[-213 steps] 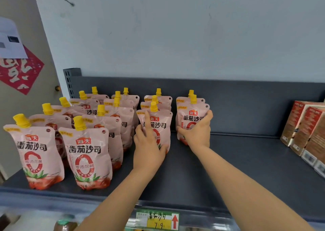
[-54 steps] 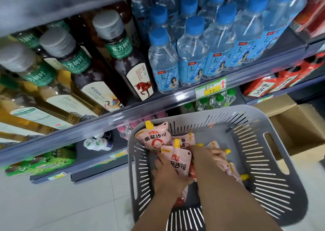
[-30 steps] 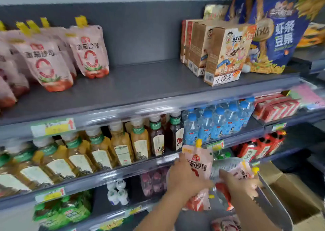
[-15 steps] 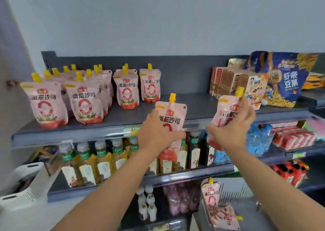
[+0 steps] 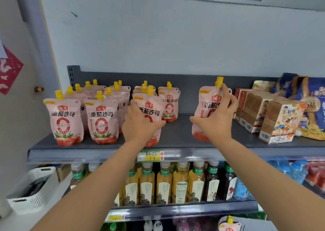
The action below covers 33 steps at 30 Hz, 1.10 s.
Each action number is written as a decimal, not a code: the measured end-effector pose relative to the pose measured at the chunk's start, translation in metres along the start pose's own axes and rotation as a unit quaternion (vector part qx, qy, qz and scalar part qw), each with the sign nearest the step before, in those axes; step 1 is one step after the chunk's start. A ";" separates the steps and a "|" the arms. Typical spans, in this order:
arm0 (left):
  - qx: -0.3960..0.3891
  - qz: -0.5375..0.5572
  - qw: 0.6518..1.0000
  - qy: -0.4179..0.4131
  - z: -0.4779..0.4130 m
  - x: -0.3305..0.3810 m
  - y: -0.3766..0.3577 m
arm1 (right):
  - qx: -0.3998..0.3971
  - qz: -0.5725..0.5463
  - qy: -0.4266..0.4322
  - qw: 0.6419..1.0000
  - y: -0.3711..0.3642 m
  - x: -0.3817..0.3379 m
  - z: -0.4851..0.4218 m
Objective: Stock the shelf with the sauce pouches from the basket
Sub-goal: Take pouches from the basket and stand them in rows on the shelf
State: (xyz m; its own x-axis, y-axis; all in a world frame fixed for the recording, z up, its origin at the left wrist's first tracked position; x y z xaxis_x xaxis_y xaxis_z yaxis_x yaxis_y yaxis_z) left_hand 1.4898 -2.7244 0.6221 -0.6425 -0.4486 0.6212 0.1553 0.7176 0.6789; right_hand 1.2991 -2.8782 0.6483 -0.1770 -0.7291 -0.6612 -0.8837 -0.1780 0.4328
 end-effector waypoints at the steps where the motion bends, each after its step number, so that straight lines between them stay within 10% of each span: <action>1: 0.004 -0.002 1.000 0.010 -0.008 -0.004 -0.005 | -0.008 0.000 0.001 1.000 -0.007 0.005 -0.008; 33: 0.097 -0.077 0.989 0.085 -0.073 -0.050 -0.054 | -0.082 0.079 -0.047 0.992 -0.202 0.056 -0.113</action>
State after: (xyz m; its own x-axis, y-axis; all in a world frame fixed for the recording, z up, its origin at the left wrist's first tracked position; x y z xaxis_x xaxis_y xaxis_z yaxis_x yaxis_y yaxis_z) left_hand 1.5679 -2.7800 0.5829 -0.5088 -0.6316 0.5849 -0.0923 0.7156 0.6924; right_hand 1.5170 -2.9573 0.5929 -0.3545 -0.6929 -0.6278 -0.7607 -0.1767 0.6246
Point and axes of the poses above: each hand's wrist, its own z-axis away from the middle knuckle, its own y-axis out of the back of the hand, x = y × z, the point moved 6 cm from there along -z, towards the middle knuckle, and after that the axes turned 14 degrees about -x, right-handed, at the moved point
